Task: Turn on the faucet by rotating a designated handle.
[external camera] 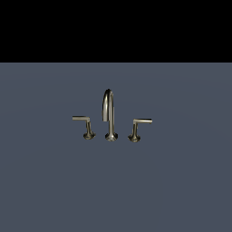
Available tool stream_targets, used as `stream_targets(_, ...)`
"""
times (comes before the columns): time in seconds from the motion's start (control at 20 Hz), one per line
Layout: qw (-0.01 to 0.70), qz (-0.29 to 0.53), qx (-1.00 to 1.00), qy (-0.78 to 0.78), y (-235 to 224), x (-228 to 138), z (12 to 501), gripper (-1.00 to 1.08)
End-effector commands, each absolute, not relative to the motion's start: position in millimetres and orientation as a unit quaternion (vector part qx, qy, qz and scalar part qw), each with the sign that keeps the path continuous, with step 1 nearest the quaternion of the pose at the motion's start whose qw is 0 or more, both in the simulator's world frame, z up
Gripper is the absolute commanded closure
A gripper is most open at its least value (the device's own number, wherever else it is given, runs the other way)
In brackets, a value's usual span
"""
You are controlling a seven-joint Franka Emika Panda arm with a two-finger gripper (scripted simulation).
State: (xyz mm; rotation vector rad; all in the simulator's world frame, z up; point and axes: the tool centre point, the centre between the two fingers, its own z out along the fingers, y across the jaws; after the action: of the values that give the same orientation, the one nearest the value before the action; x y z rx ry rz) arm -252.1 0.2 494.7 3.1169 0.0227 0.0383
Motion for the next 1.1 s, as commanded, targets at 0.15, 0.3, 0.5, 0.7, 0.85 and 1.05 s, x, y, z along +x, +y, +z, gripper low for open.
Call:
stream_targets(0.15, 0.012, 0.012, 1.0, 0.004, 1, -251, 493, 1.08)
stream_targets(0.3, 0.012, 0.012, 1.0, -0.004, 2, -248, 489, 1.08)
stream_targets(0.5, 0.012, 0.012, 1.0, -0.025, 5, -241, 479, 1.08)
stream_targets(0.7, 0.011, 0.011, 0.998, -0.057, 9, -230, 464, 1.08)
stream_targets(0.85, 0.011, 0.011, 0.996, -0.087, 13, -219, 449, 1.08)
stream_targets(1.05, 0.01, 0.01, 0.99, -0.137, 17, -200, 425, 1.08)
